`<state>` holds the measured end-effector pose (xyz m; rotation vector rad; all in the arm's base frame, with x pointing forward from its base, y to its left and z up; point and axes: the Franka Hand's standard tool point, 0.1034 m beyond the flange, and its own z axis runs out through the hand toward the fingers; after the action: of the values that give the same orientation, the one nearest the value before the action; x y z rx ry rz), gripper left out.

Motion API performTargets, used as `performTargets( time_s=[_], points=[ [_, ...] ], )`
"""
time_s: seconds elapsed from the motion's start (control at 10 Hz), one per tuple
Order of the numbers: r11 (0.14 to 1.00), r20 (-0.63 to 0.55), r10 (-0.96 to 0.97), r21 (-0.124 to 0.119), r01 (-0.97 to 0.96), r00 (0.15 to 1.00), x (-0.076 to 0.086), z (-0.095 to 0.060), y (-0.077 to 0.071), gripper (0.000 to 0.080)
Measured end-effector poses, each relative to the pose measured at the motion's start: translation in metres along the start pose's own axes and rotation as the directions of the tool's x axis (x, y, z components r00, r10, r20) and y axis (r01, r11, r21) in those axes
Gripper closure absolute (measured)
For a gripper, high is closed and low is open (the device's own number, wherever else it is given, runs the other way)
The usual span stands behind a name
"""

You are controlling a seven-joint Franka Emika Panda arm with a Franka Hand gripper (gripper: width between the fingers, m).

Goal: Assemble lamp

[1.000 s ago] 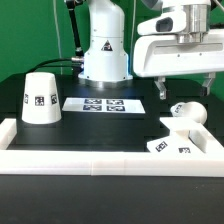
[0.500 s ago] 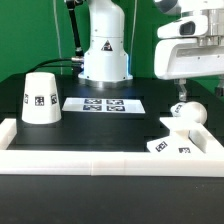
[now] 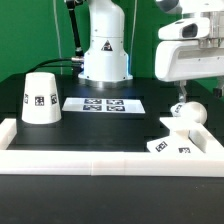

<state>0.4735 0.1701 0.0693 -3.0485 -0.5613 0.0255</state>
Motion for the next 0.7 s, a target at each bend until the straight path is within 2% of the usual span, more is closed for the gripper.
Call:
performTargets(
  time_s=[0.3, 0.4, 0.7],
  points=[
    [0.999, 0.205, 0.028, 0.014, -0.031, 0.978, -0.0019, 0.0037, 0.0043, 0.0101],
    [0.999, 0.235, 0.030, 0.016, -0.035, 0.972, 0.0009, 0.0057, 0.0041, 0.0101],
    [0.999, 0.427, 0.021, 0.032, -0.038, 0.904, -0.0076, 0.0067, 0.0016, 0.0101]
  ],
)
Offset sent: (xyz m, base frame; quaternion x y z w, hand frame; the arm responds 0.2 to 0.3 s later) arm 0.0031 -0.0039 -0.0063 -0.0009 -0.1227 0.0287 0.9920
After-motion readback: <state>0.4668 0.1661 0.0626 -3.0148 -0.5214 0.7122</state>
